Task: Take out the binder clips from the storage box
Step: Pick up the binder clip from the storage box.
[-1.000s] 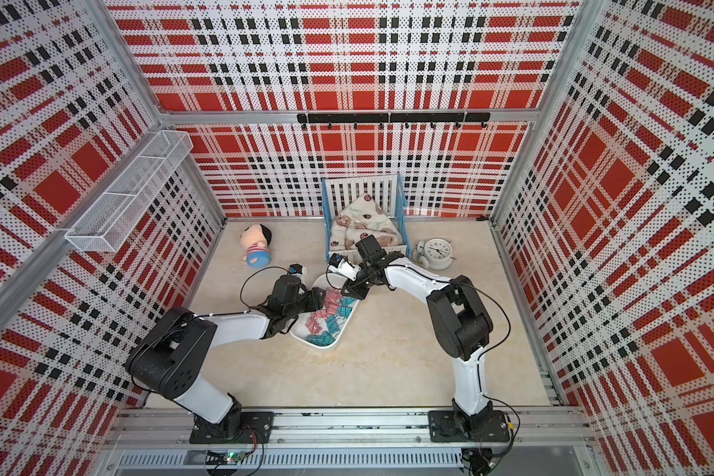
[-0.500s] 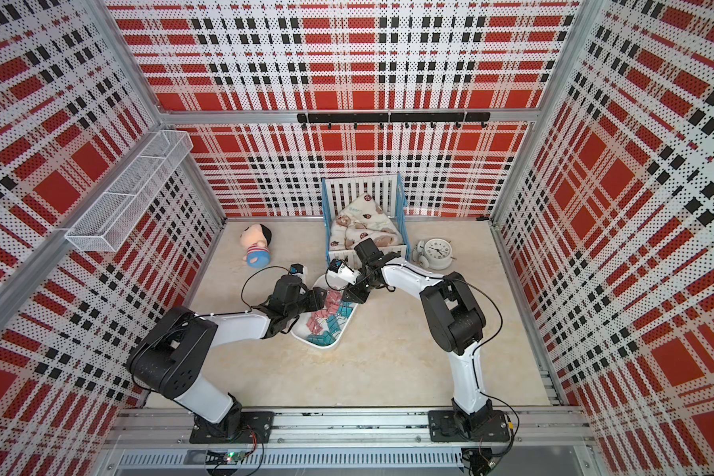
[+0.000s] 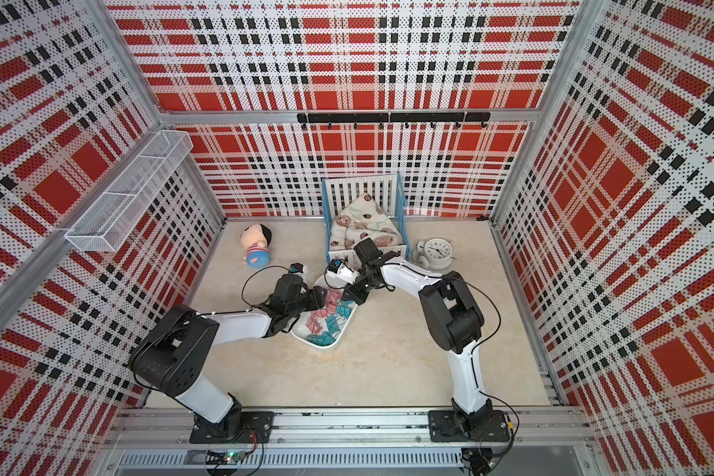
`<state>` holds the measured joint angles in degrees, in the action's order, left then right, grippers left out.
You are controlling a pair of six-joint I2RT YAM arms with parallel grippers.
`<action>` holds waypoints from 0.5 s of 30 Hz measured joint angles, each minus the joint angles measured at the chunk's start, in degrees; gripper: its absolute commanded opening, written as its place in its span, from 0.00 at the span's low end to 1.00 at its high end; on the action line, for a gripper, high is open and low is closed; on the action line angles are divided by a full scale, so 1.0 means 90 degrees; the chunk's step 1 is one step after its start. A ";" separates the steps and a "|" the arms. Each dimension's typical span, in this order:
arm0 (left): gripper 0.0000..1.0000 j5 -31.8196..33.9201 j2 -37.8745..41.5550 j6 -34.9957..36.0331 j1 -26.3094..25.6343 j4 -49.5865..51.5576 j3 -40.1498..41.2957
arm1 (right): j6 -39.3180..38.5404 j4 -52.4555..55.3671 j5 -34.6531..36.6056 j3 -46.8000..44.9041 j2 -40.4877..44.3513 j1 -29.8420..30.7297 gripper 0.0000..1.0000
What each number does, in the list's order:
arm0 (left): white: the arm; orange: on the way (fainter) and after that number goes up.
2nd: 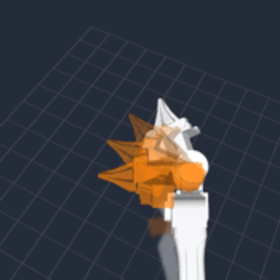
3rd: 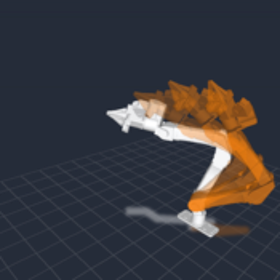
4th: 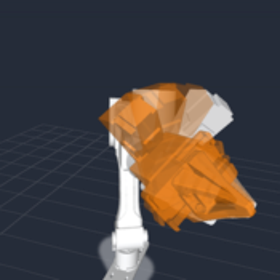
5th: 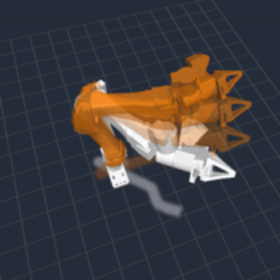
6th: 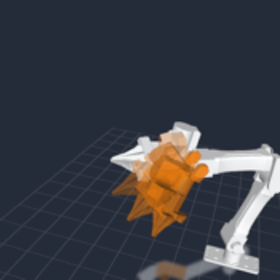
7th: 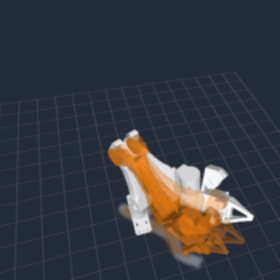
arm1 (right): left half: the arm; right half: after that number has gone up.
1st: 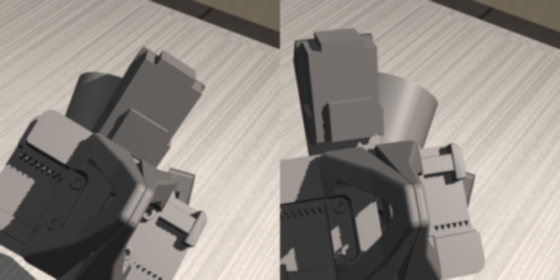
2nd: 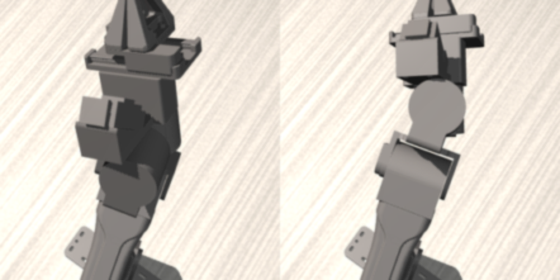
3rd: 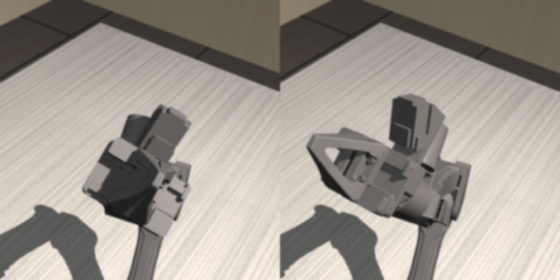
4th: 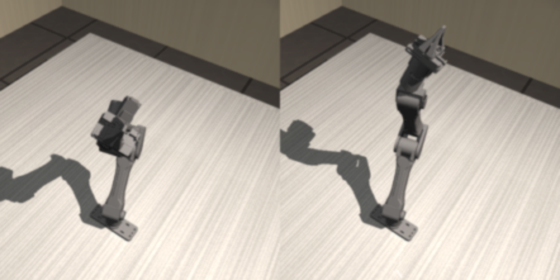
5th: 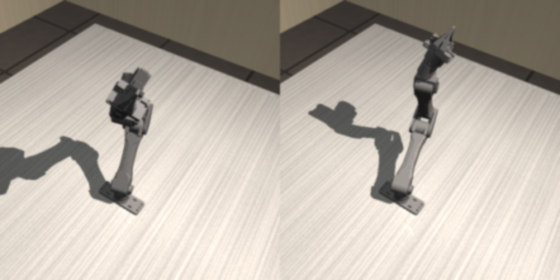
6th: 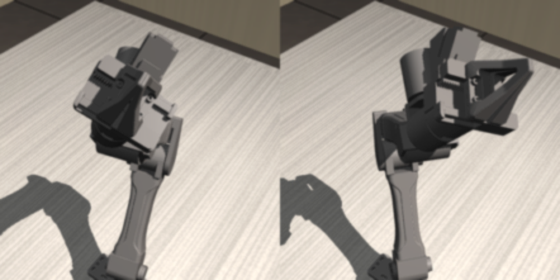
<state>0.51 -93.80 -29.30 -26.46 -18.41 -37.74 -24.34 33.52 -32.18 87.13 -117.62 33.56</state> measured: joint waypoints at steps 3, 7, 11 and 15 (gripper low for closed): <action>0.65 0.0024 -0.0005 -0.0015 0.0000 0.0002 -0.0002 | 0.0002 0.0002 -0.0092 -0.0002 0.0012 0.0000 0.00; 0.66 0.0066 -0.0027 -0.0046 0.0000 -0.0002 -0.0005 | 0.0024 -0.0015 -0.0163 -0.0087 0.0180 0.0000 0.00; 0.66 0.0107 -0.0027 -0.0051 0.0000 0.0000 -0.0005 | 0.0073 -0.0075 -0.0204 -0.0279 0.0605 0.0000 0.00; 0.66 0.0114 -0.0034 -0.0051 0.0000 0.0019 -0.0034 | 0.0143 -0.0197 -0.0257 -0.0459 0.1090 -0.0032 0.00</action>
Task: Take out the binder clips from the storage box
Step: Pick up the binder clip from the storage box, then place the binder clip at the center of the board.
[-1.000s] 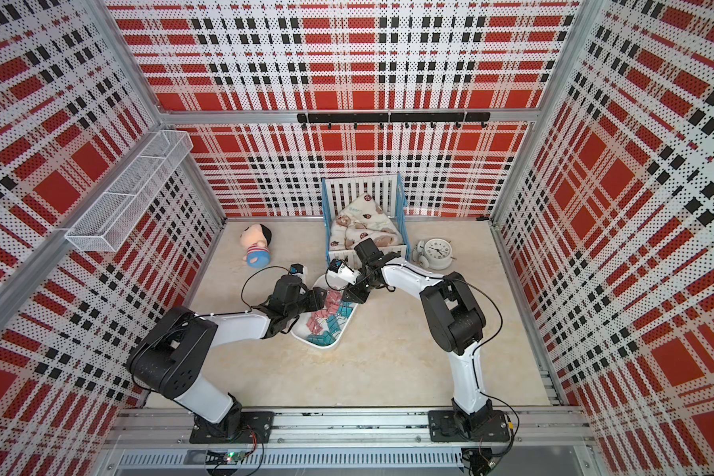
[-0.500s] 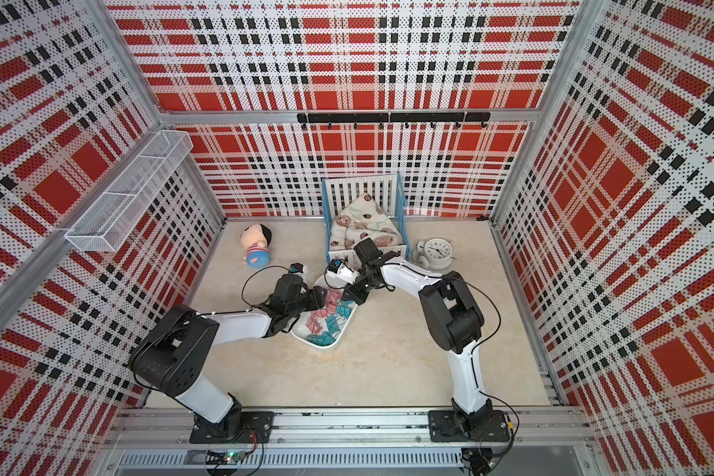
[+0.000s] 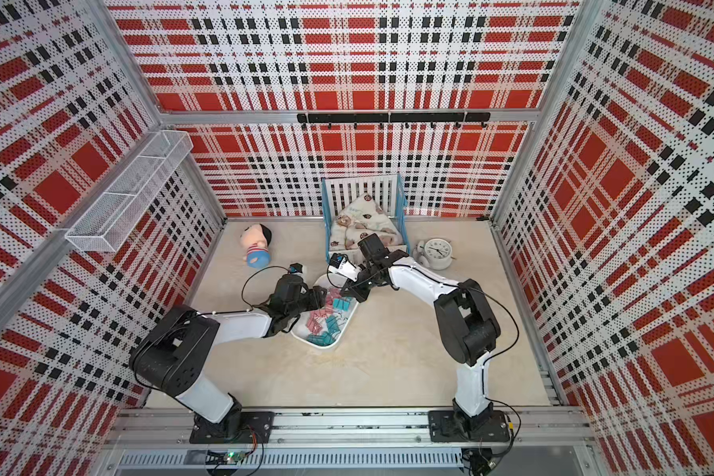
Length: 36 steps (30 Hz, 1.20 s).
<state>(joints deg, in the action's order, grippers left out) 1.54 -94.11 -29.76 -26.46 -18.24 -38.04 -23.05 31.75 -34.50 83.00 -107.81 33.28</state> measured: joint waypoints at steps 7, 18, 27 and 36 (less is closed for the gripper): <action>0.66 0.0000 -0.0007 0.0002 0.0002 0.0078 -0.0107 | 0.0058 -0.0240 -0.0046 -0.0199 0.0495 -0.0029 0.00; 0.67 0.0002 -0.0017 0.0000 0.0007 0.0080 -0.0114 | 0.0265 -0.0415 -0.0083 -0.0775 0.1173 -0.0308 0.00; 0.67 0.0002 -0.0061 0.0000 0.0007 0.0080 -0.0114 | 0.0554 -0.0597 -0.0073 -0.1685 0.2375 -0.1076 0.00; 0.67 0.0007 -0.0109 0.0000 0.0010 0.0090 -0.0160 | 0.1013 -0.0821 -0.0124 -0.2475 0.2436 -0.1455 0.00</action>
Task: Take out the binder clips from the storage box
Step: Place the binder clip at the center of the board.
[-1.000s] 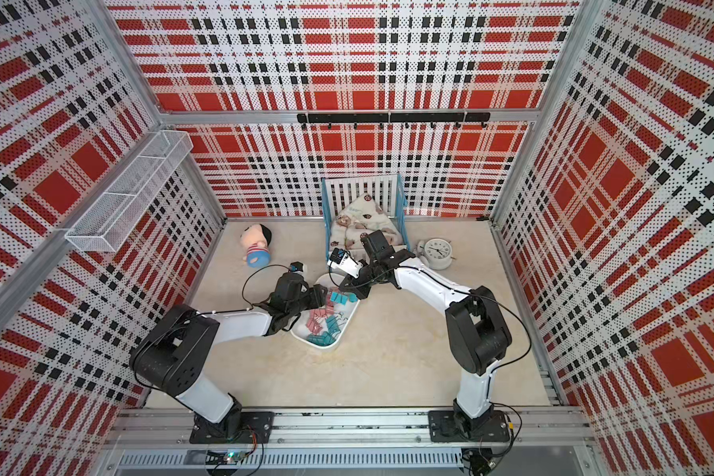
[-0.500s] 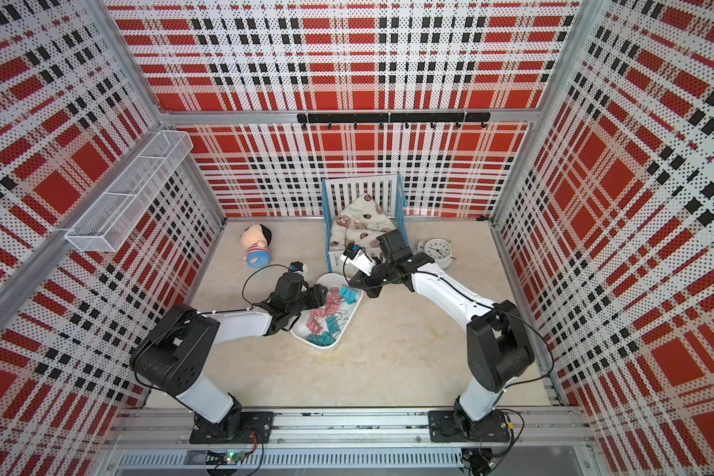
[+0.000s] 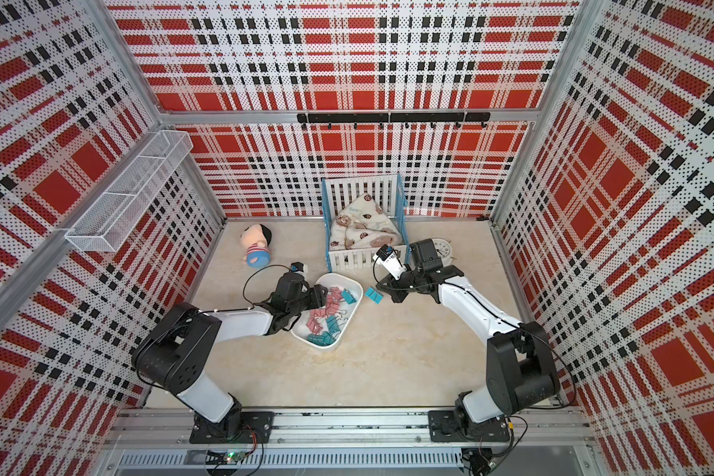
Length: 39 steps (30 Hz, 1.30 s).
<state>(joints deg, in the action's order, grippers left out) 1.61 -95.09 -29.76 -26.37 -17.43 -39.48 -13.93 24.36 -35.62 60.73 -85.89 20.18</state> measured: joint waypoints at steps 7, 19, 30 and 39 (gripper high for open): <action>0.67 0.0019 -0.0005 0.0000 0.0005 0.0027 -0.0049 | 0.0197 -0.0301 -0.0192 -0.0304 -0.0406 -0.0007 0.00; 0.67 0.0019 -0.0015 0.0000 0.0002 0.0041 -0.0049 | 0.0318 -0.0610 -0.0508 -0.0372 -0.1319 -0.0007 0.00; 0.68 0.0019 -0.0015 0.0000 0.0002 0.0041 -0.0049 | 0.0381 -0.0627 -0.0542 -0.0282 -0.1600 -0.0007 0.10; 0.68 0.0019 -0.0015 0.0000 0.0002 0.0041 -0.0049 | 0.0393 -0.0525 -0.0522 -0.0075 -0.1608 -0.0007 0.30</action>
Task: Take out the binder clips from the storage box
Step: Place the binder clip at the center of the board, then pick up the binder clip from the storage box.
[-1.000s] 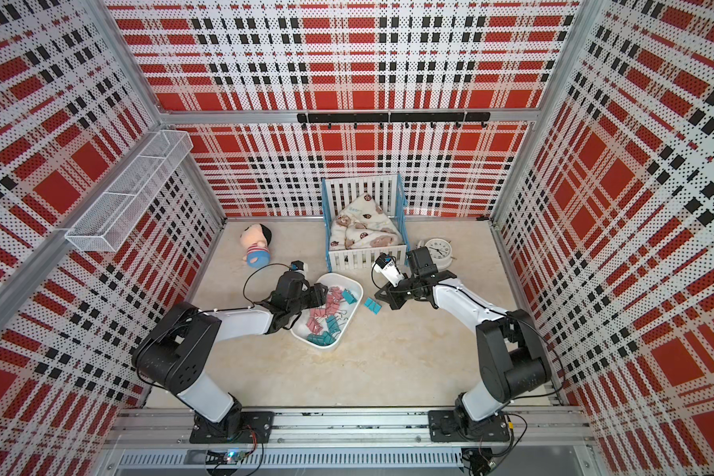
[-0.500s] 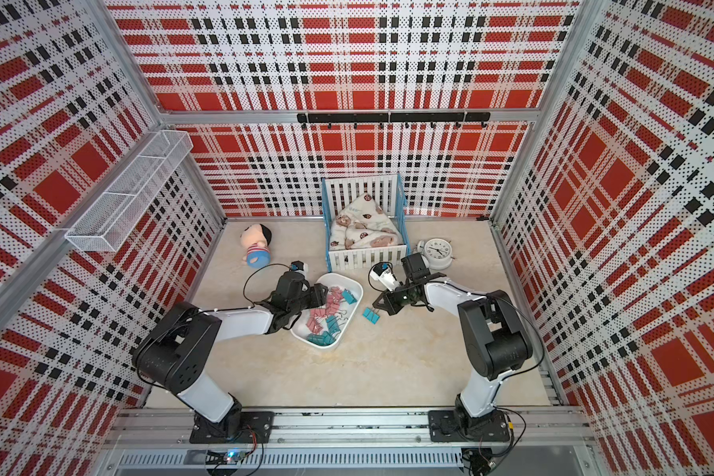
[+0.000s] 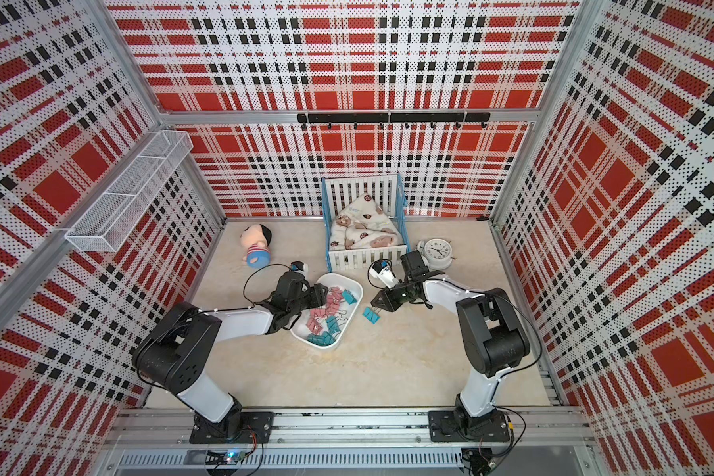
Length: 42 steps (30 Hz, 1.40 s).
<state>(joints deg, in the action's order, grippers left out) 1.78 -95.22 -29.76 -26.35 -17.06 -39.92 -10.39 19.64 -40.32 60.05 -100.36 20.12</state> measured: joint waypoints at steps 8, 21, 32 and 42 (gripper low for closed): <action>0.68 0.0002 0.0000 0.0000 0.0000 0.0000 0.0000 | -0.0061 0.0294 0.0129 0.0330 0.0092 0.0005 0.42; 0.68 0.0005 0.0000 0.0000 0.0000 0.0000 0.0000 | -0.0265 0.0736 0.0823 0.2074 -0.0080 0.1013 0.38; 0.68 0.0000 0.0000 -0.0005 -0.0002 0.0002 0.0002 | -0.0138 0.0886 0.2203 0.2943 -0.1413 0.1685 0.38; 0.68 -0.0002 0.0000 -0.0049 -0.0012 0.0000 0.0007 | -0.0061 0.0957 0.2739 0.3072 -0.1535 0.1741 0.38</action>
<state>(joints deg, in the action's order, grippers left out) 1.76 -95.22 -30.20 -26.46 -17.06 -39.86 -10.94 28.25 -15.66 87.70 -114.17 35.79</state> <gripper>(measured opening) 0.679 0.383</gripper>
